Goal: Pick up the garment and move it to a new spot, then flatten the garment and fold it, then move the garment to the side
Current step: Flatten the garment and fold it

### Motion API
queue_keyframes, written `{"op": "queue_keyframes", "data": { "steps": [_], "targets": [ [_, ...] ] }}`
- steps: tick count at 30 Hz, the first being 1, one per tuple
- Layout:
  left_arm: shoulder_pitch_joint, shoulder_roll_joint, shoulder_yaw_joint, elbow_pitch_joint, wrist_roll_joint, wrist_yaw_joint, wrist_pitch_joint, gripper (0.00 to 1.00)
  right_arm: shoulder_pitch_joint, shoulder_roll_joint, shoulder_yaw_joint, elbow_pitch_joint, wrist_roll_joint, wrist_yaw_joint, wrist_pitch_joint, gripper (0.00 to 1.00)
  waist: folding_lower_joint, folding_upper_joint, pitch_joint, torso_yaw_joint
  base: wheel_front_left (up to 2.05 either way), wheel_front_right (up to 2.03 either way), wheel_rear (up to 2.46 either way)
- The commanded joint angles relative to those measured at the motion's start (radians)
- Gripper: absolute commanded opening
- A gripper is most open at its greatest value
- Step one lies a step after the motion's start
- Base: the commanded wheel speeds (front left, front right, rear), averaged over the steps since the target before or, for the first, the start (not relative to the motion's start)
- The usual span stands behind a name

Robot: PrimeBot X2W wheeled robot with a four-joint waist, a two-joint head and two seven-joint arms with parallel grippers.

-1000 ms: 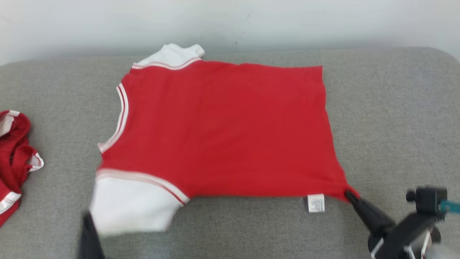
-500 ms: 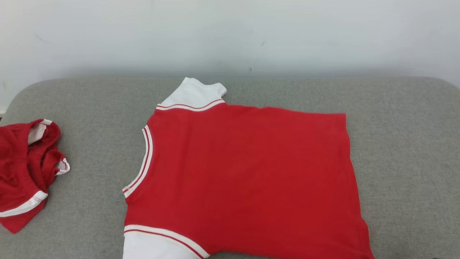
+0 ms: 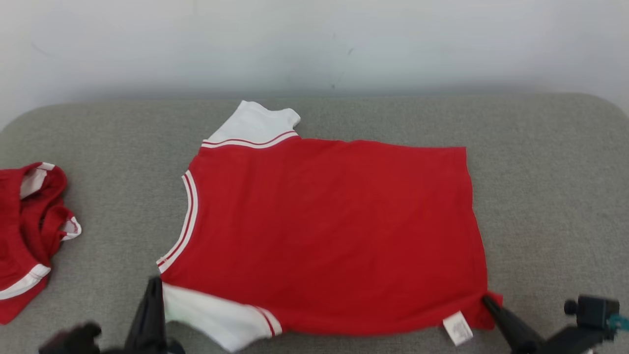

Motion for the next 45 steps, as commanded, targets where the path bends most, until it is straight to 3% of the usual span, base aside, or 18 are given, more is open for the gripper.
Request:
{"op": "queue_keyframes", "data": {
  "steps": [1,8,14,21,22,23,24,30,38,45],
  "targets": [
    [-0.070,0.018,0.005,0.032,0.004,-0.013,0.018,0.00,-0.047,0.015,-0.007,0.019,0.002,0.001,0.023,0.00,-0.0001,0.0000,0.021,-0.018,0.00,0.00,0.00],
    [-0.330,0.076,0.002,0.227,0.013,-0.053,0.090,0.00,-0.223,0.078,-0.015,0.129,0.019,0.001,0.109,0.00,-0.0001,0.0000,0.076,-0.053,0.00,0.00,0.00],
    [-0.495,0.075,-0.029,0.414,0.032,-0.082,0.117,0.00,-0.343,0.128,0.016,0.238,-0.008,0.001,0.141,0.00,-0.0001,0.0000,0.119,-0.075,0.00,0.00,0.00],
    [-0.594,0.071,-0.059,0.607,0.065,-0.111,0.070,0.00,-0.403,0.166,0.051,0.304,-0.022,0.001,0.102,0.01,-0.0001,0.0000,0.123,-0.080,0.00,0.00,0.00],
    [-0.600,0.072,-0.070,0.625,0.078,-0.114,0.061,0.45,-0.403,0.166,0.056,0.308,-0.026,0.001,0.088,0.63,-0.0001,0.0000,0.117,-0.078,0.00,0.00,0.00],
    [-0.603,0.072,-0.080,0.640,0.090,-0.119,0.050,0.90,-0.398,0.162,0.060,0.313,-0.028,0.001,0.074,1.00,-0.0001,0.0000,0.110,-0.075,0.00,0.00,0.00],
    [-0.603,0.071,-0.089,0.650,0.100,-0.121,0.033,1.00,-0.392,0.154,0.063,0.318,-0.038,0.001,0.056,1.00,-0.0001,0.0000,0.102,-0.073,0.00,0.00,0.00],
    [-0.545,0.078,-0.086,0.665,0.118,-0.127,-0.042,1.00,-0.335,0.128,0.044,0.299,-0.024,0.001,-0.034,1.00,-0.0001,0.0000,0.068,-0.067,0.00,0.00,0.00],
    [-0.368,0.045,-0.036,0.565,0.105,-0.114,-0.073,1.00,-0.198,0.129,-0.031,0.236,-0.050,0.001,-0.087,1.00,-0.0001,0.0000,0.055,-0.053,0.00,0.00,0.00],
    [-0.317,0.038,-0.046,0.556,0.140,-0.094,-0.074,1.00,-0.177,0.173,-0.023,0.274,-0.189,0.001,-0.087,1.00,-0.0001,0.0000,0.063,-0.053,0.00,0.00,0.00]
  ]
}}
